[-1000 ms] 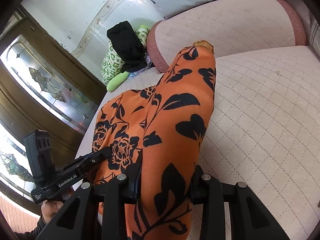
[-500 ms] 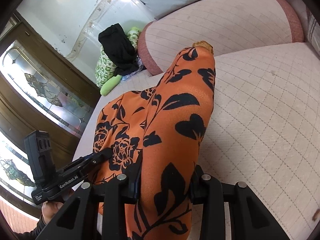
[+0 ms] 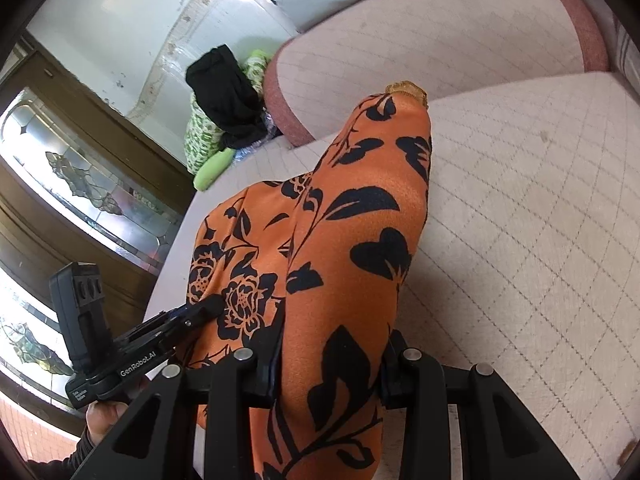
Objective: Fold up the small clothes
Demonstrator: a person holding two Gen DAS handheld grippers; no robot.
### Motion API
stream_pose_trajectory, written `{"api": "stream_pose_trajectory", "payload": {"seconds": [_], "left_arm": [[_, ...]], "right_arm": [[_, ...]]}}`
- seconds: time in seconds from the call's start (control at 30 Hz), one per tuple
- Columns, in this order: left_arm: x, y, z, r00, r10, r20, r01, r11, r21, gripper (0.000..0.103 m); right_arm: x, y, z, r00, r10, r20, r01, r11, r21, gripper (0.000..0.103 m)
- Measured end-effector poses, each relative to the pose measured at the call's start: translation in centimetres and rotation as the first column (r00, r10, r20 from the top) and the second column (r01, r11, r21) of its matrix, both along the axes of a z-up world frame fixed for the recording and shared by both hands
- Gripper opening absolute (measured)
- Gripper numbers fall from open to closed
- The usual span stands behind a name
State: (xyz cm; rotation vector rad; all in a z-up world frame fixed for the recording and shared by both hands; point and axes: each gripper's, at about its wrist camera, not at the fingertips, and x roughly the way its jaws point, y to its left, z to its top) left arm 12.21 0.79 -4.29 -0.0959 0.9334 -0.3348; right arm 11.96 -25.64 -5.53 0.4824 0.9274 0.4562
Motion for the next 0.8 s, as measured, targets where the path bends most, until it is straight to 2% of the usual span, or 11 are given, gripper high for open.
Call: {"api": "stream_pose_trajectory", "payload": {"seconds": [0.23,0.33,0.37,0.4,0.53,0.63,0.7,0.77,0.8], "left_arm": [[1.1,-0.6,-2.8,0.999,0.000,-0.033,0.002,0.999,0.044,0.024],[1.2,0.1,-3.4,0.999,0.009,-0.043,-0.008,1.000,0.024,0.035],[1.2,0.5,-3.3,0.999,0.015,-0.048,-0.014,1.000,0.021,0.041],[1.1,0.9,-3.1,0.999,0.024,-0.046,-0.023,1.000,0.015,0.042],[0.0,2.6,-1.2,0.998,0.062,0.006,-0.062,0.998,0.029,0.042],[-1.4,3.0,0.1,0.999,0.044,0.030,-0.044,0.999,0.015,0.042],[-2.3,2.6,0.5,0.999,0.016,0.046,-0.017,0.999,0.032,0.044],[-2.9,1.8,0.0,0.999,-0.008,0.041,0.006,0.998,0.060,0.044],[-2.9,1.4,-0.5,0.999,-0.019,0.032,0.017,0.997,0.071,0.044]], "right_arm": [[1.1,-1.0,-3.7,0.997,-0.020,-0.070,0.021,1.000,0.008,0.037],[1.4,-1.6,-5.2,0.993,-0.040,-0.114,0.042,0.999,0.016,0.037],[1.4,-1.7,-5.4,0.992,-0.044,-0.122,0.046,0.999,0.021,0.039],[1.3,-1.8,-5.4,0.991,-0.050,-0.125,0.052,0.999,0.013,0.043],[0.8,-2.0,-4.7,0.989,-0.067,-0.129,0.062,0.997,-0.038,0.048],[0.1,-2.6,-3.6,0.986,-0.109,-0.124,0.096,0.990,-0.108,0.051],[-0.9,-2.8,-1.7,0.989,-0.137,-0.053,0.127,0.979,-0.159,0.051],[-1.4,-2.4,0.4,0.993,-0.121,0.009,0.121,0.984,-0.132,0.053],[-1.4,-1.7,1.4,0.995,-0.094,0.031,0.097,0.990,-0.107,0.059]]}}
